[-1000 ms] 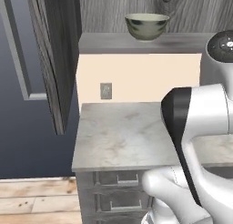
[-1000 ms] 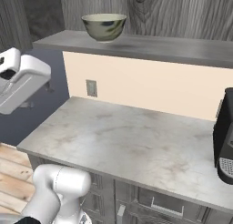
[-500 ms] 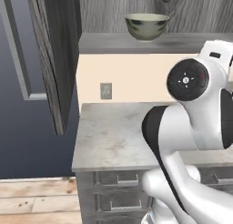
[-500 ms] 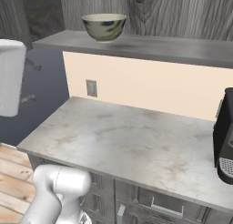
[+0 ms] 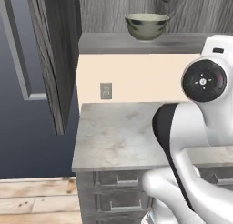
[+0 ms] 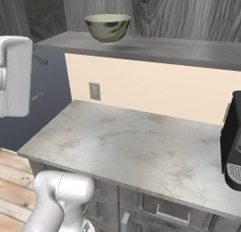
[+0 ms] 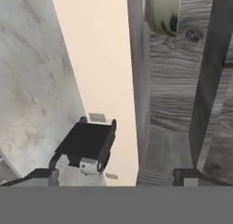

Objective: Pick up the bowls from the cabinet and place each bowl in front of a stool on the dining counter.

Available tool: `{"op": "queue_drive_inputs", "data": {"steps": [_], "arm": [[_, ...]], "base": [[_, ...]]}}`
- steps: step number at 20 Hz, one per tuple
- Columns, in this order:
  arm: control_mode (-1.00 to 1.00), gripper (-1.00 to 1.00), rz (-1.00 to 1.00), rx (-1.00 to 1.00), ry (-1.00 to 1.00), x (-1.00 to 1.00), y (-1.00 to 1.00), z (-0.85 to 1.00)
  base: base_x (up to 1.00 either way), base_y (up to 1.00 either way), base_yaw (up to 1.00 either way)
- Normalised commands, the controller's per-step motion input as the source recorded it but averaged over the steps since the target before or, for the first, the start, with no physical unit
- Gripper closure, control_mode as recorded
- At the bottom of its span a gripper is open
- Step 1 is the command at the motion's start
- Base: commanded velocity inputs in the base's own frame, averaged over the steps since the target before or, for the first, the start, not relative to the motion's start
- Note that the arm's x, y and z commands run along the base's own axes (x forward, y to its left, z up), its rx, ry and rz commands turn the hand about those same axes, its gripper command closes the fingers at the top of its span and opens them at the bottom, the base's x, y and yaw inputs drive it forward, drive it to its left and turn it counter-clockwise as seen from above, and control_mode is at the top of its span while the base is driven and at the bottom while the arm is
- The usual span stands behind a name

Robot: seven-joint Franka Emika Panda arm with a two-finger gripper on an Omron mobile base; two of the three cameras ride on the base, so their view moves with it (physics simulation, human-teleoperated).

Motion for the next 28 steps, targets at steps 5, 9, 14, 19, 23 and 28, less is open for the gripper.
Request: {"op": "queue_drive_inputs", "data": {"steps": [5,9,14,19,23,28], "arm": [[-1.00,-1.00,0.03,0.02,0.02,0.22,0.22,0.21],[-1.00,-1.00,0.01,0.00,0.00,0.20,0.17,0.29],[-1.00,-1.00,0.15,0.04,0.04,0.45,0.02,0.05],[-1.00,-1.00,0.16,0.06,-0.03,0.48,0.00,0.00],[-1.00,-1.00,0.10,0.00,-0.02,0.40,0.04,0.00],[-1.00,-1.00,0.03,0.00,0.00,0.39,0.23,0.00]], "base": [[0.00,0.00,0.00],[0.00,0.00,0.00],[0.00,0.00,0.00],[0.00,0.00,0.00],[0.00,0.00,0.00],[0.00,0.00,0.00]]}}
